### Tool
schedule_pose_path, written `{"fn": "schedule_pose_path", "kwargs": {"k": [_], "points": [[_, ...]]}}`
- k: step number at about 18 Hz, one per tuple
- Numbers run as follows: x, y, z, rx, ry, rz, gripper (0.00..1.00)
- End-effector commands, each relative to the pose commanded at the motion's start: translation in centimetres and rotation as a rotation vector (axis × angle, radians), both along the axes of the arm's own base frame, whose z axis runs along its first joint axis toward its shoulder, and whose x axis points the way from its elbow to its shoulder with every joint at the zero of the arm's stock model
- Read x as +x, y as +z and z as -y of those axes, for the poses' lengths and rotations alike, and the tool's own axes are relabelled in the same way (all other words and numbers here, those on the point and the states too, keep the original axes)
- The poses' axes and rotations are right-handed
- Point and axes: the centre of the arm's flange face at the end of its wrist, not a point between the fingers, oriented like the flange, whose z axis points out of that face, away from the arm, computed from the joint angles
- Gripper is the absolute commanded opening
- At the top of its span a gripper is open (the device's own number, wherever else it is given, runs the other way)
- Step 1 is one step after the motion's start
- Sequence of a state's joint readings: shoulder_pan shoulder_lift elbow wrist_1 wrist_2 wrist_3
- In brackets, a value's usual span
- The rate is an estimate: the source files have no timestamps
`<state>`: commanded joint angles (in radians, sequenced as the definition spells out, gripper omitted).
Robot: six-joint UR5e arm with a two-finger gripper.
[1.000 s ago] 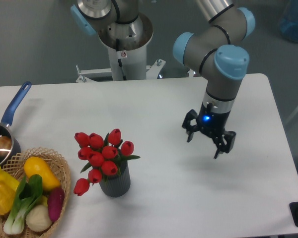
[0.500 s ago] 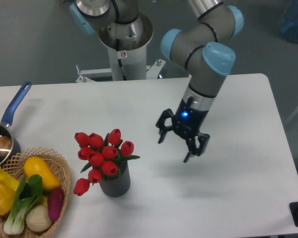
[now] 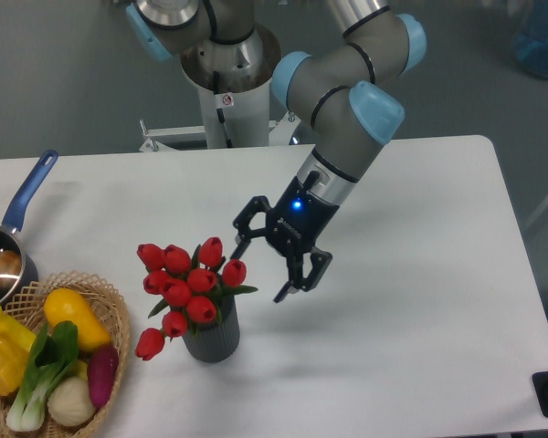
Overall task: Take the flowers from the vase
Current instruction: 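Move the open gripper toward the red tulip bouquet in the grey vase, then close the gripper around the tulip stems above the vase rim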
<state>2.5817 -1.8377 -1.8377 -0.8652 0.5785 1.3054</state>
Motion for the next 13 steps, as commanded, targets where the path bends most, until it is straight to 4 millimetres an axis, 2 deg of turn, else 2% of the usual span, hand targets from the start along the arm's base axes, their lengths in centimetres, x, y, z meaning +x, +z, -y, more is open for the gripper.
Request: {"fn": "schedule_pose_path", "kwargs": {"k": [3,9,12,13], "points": [[0.1,-0.2,-0.3,0.038,-0.010,0.036,1.00],[1.1,-2.2,-2.0,0.084,-0.049,0.122,0.99],[1.2,-2.0,-2.1,0.113,-0.051,0.153,0.58],[1.1,-2.0,-1.9,0.108,-0.041,0.165,0.47]]}}
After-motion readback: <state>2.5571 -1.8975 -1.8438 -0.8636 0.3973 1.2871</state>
